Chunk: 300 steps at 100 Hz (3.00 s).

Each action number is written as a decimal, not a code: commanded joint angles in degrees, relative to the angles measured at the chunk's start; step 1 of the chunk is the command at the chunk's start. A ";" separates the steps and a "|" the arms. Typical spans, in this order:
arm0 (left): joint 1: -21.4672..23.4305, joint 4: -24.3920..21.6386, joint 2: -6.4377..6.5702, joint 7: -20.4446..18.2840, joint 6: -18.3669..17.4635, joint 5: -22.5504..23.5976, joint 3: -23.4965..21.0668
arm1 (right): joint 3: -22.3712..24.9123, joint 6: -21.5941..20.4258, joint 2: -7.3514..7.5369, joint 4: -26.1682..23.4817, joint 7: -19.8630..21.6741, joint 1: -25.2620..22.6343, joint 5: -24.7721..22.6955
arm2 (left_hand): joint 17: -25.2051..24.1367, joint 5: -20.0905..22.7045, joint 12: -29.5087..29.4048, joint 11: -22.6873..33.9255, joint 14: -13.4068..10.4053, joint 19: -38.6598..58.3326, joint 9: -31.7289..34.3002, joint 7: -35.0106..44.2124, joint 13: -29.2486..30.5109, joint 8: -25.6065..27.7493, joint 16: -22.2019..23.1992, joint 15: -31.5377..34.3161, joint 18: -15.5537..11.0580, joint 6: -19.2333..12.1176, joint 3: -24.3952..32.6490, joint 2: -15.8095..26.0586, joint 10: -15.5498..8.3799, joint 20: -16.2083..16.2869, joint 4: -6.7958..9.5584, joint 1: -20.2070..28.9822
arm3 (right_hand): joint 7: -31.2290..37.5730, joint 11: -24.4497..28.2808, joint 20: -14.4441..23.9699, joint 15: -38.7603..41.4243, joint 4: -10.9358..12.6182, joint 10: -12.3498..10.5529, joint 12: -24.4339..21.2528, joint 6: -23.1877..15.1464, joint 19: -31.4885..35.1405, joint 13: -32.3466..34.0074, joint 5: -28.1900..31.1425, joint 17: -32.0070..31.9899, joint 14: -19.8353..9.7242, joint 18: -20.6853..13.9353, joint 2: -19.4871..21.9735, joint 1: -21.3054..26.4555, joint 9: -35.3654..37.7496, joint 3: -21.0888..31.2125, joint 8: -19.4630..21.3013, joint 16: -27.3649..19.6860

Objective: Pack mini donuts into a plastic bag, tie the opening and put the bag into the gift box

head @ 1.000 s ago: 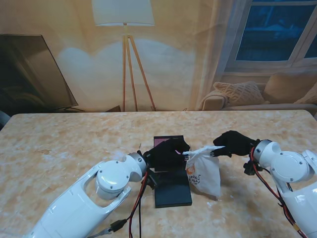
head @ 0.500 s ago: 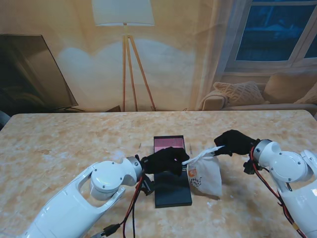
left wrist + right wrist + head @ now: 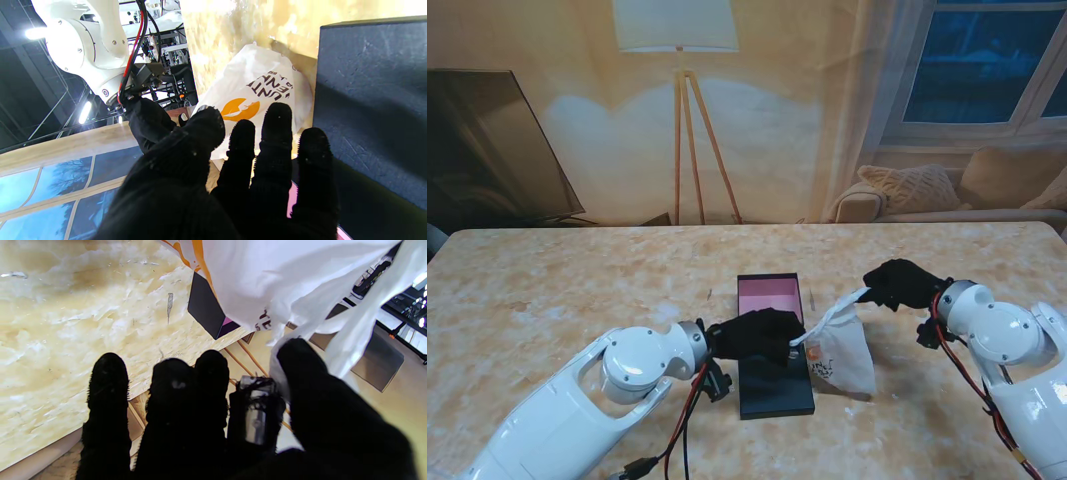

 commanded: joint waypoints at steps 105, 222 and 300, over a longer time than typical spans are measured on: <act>-0.51 -0.05 -0.69 0.62 0.99 -1.84 2.25 | -3.49 -12.39 -1.78 3.91 -12.07 0.66 -8.93 | 0.86 3.88 1.39 -0.11 0.41 3.25 1.01 3.43 0.46 1.62 2.19 0.76 -0.12 0.72 -0.05 1.48 -1.42 4.00 0.87 1.26 | -48.84 -19.14 2.44 -25.29 4.10 8.82 -14.80 10.67 -6.43 -17.85 -32.42 -10.87 7.28 3.34 12.33 12.56 -17.21 -18.50 -46.21 -7.49; -1.84 2.37 0.24 -4.19 0.83 -3.19 4.94 | -5.97 -5.20 -2.75 8.20 -18.33 3.73 -15.20 | 0.63 4.66 2.94 -0.51 0.66 3.97 2.41 3.52 0.69 1.55 3.39 2.01 -0.11 0.17 1.29 0.87 -1.47 5.01 1.18 0.74 | -30.33 1.04 2.74 1.15 9.75 6.33 1.24 5.68 1.27 -7.24 -20.87 -4.99 2.29 1.39 8.72 5.41 -7.40 18.37 -20.19 1.85; -6.04 6.38 0.61 -8.82 3.22 -4.39 8.34 | -7.78 -1.52 -2.31 11.43 -16.64 5.92 -17.44 | 0.10 4.54 3.13 -1.05 0.95 3.48 2.04 2.94 0.04 1.64 3.59 1.39 -0.13 0.65 1.83 0.92 -1.38 5.28 1.41 0.35 | -31.11 0.15 2.49 0.45 9.45 6.80 1.32 5.87 0.89 -7.97 -20.93 -5.58 2.84 1.45 9.02 6.47 -7.83 16.86 -20.05 1.64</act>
